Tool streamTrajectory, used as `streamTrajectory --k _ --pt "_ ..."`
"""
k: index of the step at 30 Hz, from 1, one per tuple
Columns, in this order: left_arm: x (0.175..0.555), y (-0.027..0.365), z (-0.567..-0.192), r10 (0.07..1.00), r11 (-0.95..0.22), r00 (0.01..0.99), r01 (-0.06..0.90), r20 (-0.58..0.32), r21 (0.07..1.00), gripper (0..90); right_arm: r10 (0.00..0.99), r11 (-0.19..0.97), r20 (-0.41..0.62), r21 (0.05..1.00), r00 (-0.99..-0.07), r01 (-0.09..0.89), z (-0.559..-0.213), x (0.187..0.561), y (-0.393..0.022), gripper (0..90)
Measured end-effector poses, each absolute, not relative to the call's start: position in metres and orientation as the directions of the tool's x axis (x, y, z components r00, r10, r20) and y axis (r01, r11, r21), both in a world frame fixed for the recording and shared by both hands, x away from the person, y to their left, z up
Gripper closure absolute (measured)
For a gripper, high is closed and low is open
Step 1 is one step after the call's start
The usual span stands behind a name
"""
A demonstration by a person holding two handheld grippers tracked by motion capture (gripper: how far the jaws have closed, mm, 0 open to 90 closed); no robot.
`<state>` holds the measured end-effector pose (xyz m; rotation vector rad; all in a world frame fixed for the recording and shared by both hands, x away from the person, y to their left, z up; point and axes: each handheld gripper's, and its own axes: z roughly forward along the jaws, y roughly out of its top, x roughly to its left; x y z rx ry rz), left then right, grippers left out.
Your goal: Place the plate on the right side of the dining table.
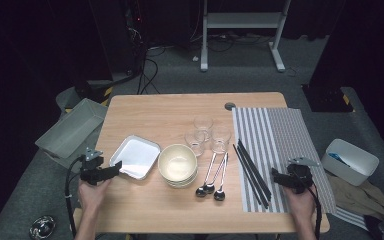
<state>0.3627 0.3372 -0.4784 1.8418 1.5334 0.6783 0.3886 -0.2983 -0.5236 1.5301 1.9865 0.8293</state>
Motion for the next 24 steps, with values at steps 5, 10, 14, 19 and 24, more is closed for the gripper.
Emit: streamTrajectory --k 5,10,14,19,24 --pt "0.369 0.337 -0.476 0.981 -0.119 0.193 0.652 -0.013 0.749 27.1 0.969 0.185 -0.02 0.721 -0.247 0.667 -0.524 0.389 -0.298 22.0" --pt "0.375 0.341 -0.474 0.978 -0.098 0.202 0.66 -0.05 0.745 28.0 0.969 0.185 -0.02 0.721 -0.247 0.667 -0.524 0.389 -0.298 22.0" --pt "0.38 0.34 -0.47 0.977 -0.106 0.208 0.654 -0.043 0.749 28.7 0.969 0.185 -0.02 0.721 -0.247 0.667 -0.524 0.389 -0.298 22.0" --pt "0.387 0.337 -0.466 0.978 -0.119 0.209 0.65 -0.026 0.751 29.5 0.969 0.185 -0.019 0.721 -0.247 0.667 -0.524 0.389 -0.298 22.0" --pt "0.393 0.338 -0.468 0.978 -0.116 0.207 0.655 -0.03 0.747 31.3 0.969 0.185 -0.02 0.721 -0.247 0.667 -0.524 0.389 -0.298 22.0"
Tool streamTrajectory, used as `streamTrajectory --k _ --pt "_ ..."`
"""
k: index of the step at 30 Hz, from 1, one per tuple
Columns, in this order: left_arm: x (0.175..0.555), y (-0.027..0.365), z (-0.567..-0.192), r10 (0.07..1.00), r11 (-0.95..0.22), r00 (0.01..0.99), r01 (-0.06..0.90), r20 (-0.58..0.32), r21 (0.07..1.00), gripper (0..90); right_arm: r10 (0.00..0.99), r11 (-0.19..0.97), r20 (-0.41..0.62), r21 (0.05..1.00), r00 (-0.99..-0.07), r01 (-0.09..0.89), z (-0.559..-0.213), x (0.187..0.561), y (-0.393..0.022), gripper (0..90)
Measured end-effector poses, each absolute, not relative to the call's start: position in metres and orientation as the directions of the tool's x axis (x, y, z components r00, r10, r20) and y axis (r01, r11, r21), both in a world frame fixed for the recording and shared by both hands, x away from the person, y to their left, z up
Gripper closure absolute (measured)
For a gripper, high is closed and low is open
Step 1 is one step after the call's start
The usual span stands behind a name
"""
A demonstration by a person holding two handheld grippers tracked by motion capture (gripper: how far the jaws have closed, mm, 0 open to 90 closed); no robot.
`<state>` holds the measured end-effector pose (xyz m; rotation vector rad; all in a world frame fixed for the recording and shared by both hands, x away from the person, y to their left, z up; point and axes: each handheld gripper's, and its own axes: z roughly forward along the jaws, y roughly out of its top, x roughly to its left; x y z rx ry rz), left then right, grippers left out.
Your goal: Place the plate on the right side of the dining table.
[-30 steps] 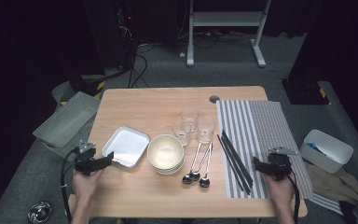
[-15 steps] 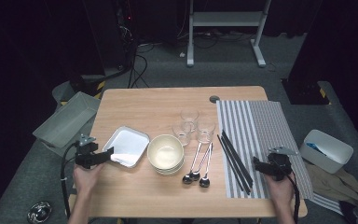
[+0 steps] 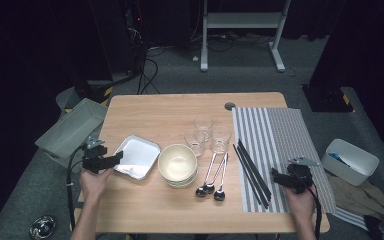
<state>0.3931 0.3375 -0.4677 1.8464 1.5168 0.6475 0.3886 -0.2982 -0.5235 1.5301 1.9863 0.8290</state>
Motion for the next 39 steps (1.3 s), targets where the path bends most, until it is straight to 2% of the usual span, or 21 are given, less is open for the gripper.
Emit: streamTrajectory --k 12,20,30,34,39 --pt "0.41 0.332 -0.464 0.976 -0.137 0.217 0.654 -0.011 0.744 33.6 0.969 0.185 -0.02 0.721 -0.247 0.667 -0.524 0.389 -0.298 22.0" --pt "0.423 0.321 -0.452 0.971 -0.178 0.239 0.625 0.031 0.76 34.9 0.969 0.185 -0.02 0.722 -0.247 0.667 -0.524 0.389 -0.298 22.0" --pt "0.435 0.314 -0.461 0.972 -0.163 0.235 0.63 0.013 0.759 36.1 0.969 0.185 -0.02 0.721 -0.247 0.667 -0.524 0.389 -0.298 22.0" --pt "0.435 0.321 -0.467 0.976 -0.152 0.22 0.643 0.009 0.751 38.4 0.969 0.186 -0.021 0.722 -0.248 0.666 -0.524 0.389 -0.298 22.0" --pt "0.436 0.326 -0.467 0.978 -0.139 0.209 0.651 0.0 0.746 45.7 0.969 0.186 -0.021 0.722 -0.248 0.666 -0.524 0.389 -0.298 22.1"
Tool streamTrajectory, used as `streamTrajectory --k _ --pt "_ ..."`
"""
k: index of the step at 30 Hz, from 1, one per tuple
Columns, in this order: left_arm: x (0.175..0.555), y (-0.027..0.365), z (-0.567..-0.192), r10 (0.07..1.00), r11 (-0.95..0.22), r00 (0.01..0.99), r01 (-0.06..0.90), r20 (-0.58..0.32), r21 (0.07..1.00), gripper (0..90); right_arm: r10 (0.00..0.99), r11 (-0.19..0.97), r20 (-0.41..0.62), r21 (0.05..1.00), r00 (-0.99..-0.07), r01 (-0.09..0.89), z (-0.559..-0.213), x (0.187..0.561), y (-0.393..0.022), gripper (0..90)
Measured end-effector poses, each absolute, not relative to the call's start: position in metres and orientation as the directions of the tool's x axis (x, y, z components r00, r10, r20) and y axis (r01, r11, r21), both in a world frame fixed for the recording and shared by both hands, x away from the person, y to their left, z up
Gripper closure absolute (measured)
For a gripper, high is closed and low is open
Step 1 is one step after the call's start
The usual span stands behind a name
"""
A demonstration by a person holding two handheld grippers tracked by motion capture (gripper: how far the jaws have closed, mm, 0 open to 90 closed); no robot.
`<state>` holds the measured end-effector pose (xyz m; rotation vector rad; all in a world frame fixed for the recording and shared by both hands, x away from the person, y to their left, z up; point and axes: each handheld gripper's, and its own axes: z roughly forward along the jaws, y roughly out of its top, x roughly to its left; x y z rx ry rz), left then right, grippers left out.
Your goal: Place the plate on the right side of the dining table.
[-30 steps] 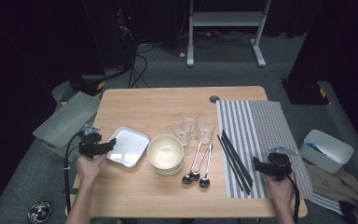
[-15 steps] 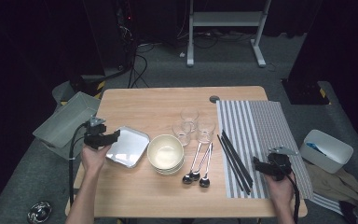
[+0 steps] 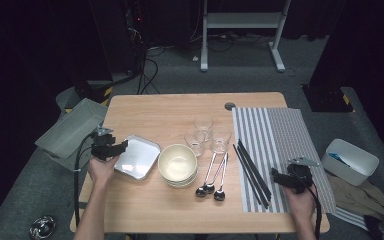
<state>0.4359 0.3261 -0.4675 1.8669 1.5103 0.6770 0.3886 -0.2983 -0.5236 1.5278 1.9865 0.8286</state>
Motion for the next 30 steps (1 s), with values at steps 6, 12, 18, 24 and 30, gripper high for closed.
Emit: streamTrajectory --k 6,12,18,24,30 --pt "0.433 0.333 -0.481 0.983 -0.107 0.183 0.658 -0.02 0.745 50.4 0.969 0.185 -0.02 0.722 -0.246 0.667 -0.524 0.389 -0.298 22.1" --pt "0.432 0.336 -0.486 0.985 -0.112 0.17 0.663 -0.004 0.74 52.3 0.969 0.186 -0.021 0.722 -0.247 0.667 -0.524 0.389 -0.298 22.1" --pt "0.434 0.341 -0.491 0.986 -0.102 0.163 0.68 -0.014 0.726 56.2 0.969 0.184 -0.02 0.721 -0.246 0.668 -0.524 0.389 -0.298 22.0" --pt "0.435 0.344 -0.497 0.984 -0.113 0.176 0.689 -0.014 0.716 61.3 0.969 0.183 -0.019 0.721 -0.246 0.668 -0.524 0.389 -0.298 22.0" --pt "0.437 0.343 -0.5 0.982 -0.121 0.188 0.689 -0.016 0.714 66.9 0.969 0.183 -0.019 0.721 -0.245 0.668 -0.524 0.389 -0.298 22.0"
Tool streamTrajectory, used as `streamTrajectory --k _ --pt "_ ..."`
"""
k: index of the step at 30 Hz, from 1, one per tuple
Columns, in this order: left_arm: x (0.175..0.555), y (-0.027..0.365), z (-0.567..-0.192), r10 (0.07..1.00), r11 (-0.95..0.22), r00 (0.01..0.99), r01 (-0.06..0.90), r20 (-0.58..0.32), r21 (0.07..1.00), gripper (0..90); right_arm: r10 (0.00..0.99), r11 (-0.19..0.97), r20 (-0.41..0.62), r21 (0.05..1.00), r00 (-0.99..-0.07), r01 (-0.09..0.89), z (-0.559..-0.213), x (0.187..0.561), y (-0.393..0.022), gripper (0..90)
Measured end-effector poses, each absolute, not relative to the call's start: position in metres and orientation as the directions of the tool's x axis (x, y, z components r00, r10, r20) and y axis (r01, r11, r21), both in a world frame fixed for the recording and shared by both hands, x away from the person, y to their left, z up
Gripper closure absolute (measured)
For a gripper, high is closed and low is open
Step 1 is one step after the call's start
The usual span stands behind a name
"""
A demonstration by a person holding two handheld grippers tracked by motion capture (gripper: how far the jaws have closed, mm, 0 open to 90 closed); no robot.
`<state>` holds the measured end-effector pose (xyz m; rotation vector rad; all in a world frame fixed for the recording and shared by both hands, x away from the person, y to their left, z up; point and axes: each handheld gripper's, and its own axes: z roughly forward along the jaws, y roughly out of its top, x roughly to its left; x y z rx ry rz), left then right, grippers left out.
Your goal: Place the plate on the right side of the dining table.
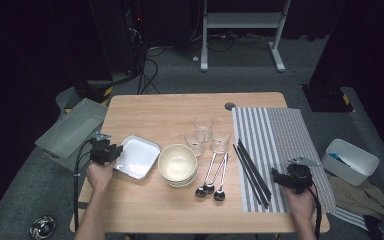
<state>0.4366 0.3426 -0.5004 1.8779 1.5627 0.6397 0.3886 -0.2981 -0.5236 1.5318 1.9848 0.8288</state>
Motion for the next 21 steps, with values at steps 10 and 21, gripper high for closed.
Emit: streamTrajectory --k 10,21 --pt "0.4385 0.3447 -0.504 0.974 -0.142 0.227 0.687 -0.025 0.713 76.7 0.969 0.183 -0.019 0.721 -0.245 0.668 -0.5236 0.3886 -0.2981 22.0" --pt "0.4374 0.3476 -0.5024 0.968 -0.143 0.247 0.678 -0.041 0.721 81.8 0.969 0.183 -0.019 0.721 -0.245 0.668 -0.5236 0.3886 -0.298 22.0"
